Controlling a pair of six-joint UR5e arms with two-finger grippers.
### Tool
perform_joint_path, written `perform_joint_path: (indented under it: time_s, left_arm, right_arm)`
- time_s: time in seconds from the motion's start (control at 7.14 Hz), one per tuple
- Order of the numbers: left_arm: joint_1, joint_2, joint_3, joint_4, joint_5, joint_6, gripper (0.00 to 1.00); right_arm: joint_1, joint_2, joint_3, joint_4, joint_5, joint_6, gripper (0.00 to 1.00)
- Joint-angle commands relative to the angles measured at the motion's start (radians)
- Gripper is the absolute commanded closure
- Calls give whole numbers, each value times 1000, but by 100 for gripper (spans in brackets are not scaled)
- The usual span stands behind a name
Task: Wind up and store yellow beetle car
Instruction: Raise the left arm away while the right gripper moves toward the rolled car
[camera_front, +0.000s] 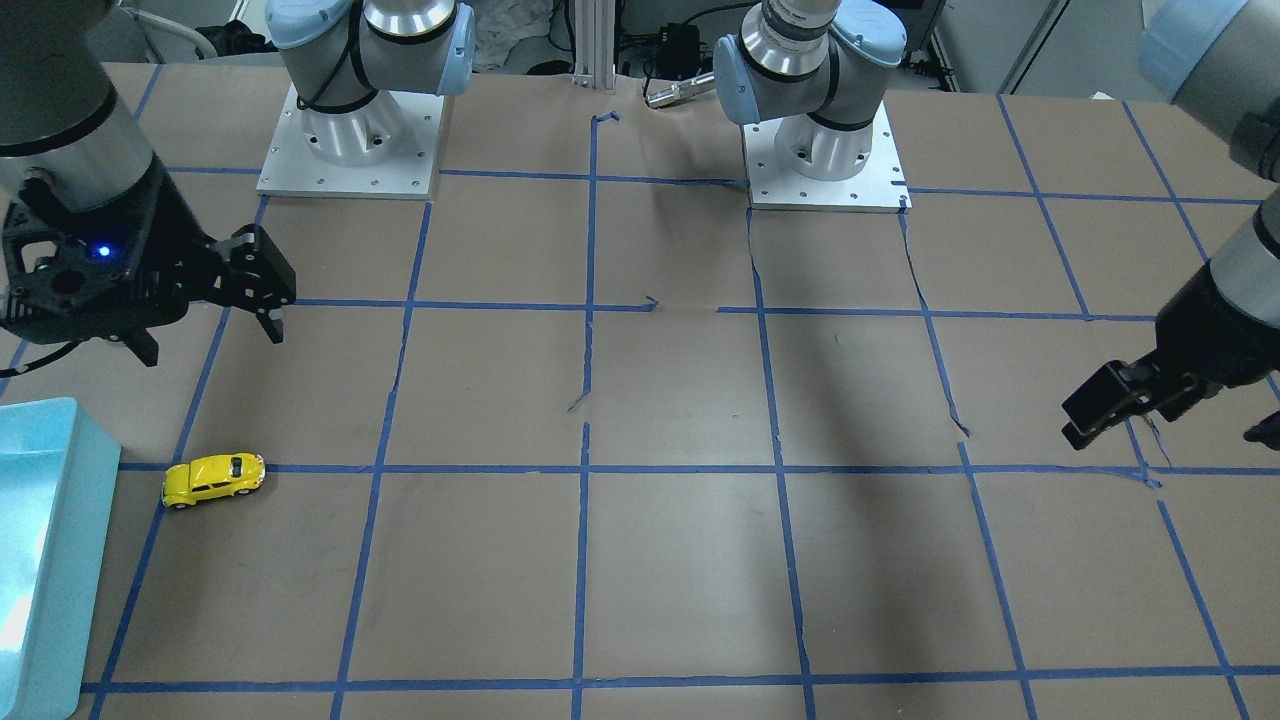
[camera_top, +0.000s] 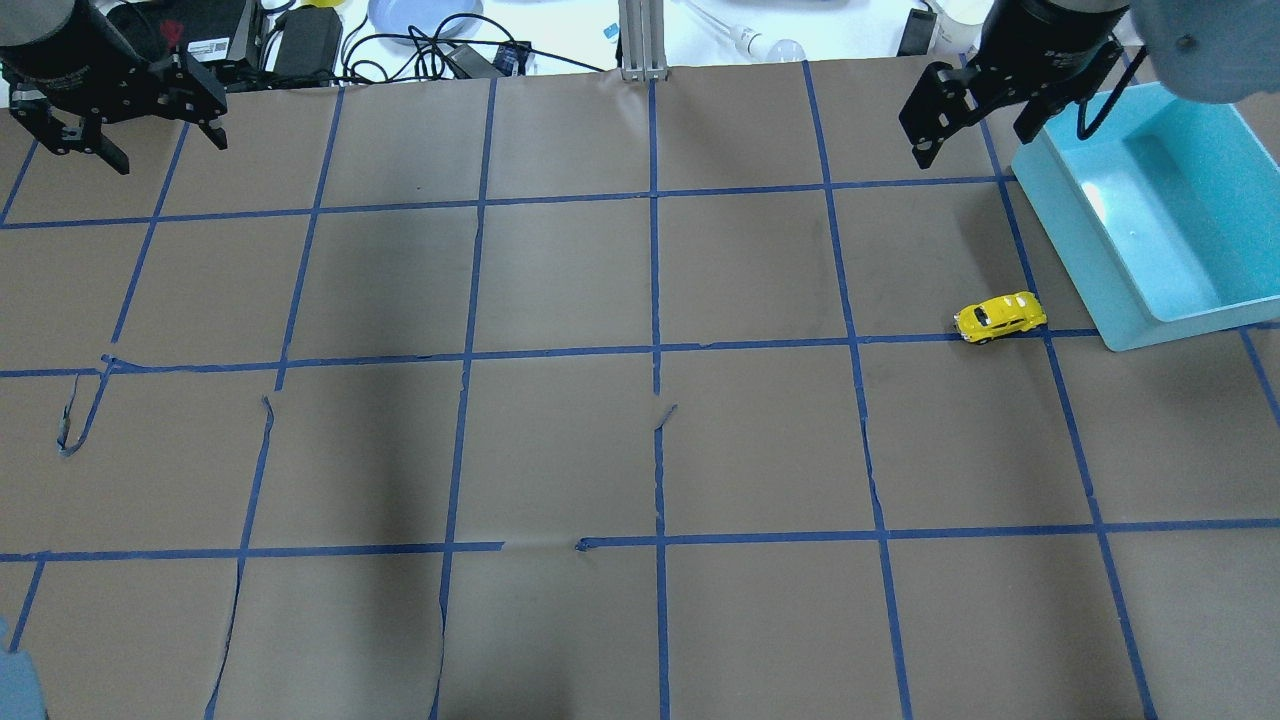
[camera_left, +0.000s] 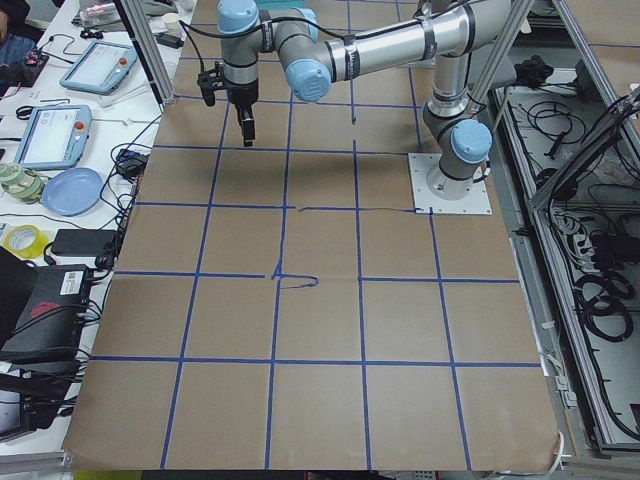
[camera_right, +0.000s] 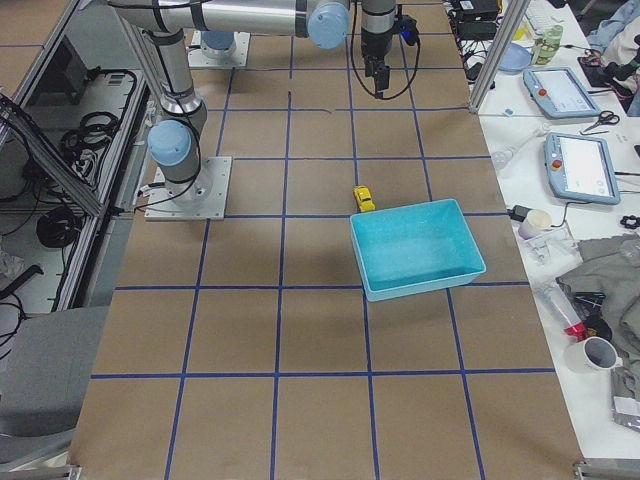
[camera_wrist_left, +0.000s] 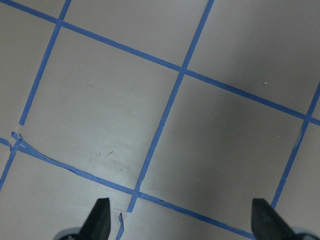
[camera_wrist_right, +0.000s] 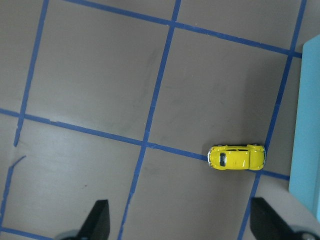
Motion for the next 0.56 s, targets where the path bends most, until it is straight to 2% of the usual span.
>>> perform_joint_path:
  time_s: [0.0,0.14,0.28,0.42]
  left_arm:
    - [-39,76,-13,-60,14,162,0]
    - [-40,98,-15,-63,35,236,0]
    - [-43,105,-19,-65,119,235,0]
    - [-50,96,-47,-97,212,229,0]
  right_arm:
    - [-63,71,8,-10,26,-341,0]
    - [-71,139,8,-71,14,-553,0]
    - [-110,205,8,-170,20,-753,0]
    - [-156,232,13,-174,16,-917,0]
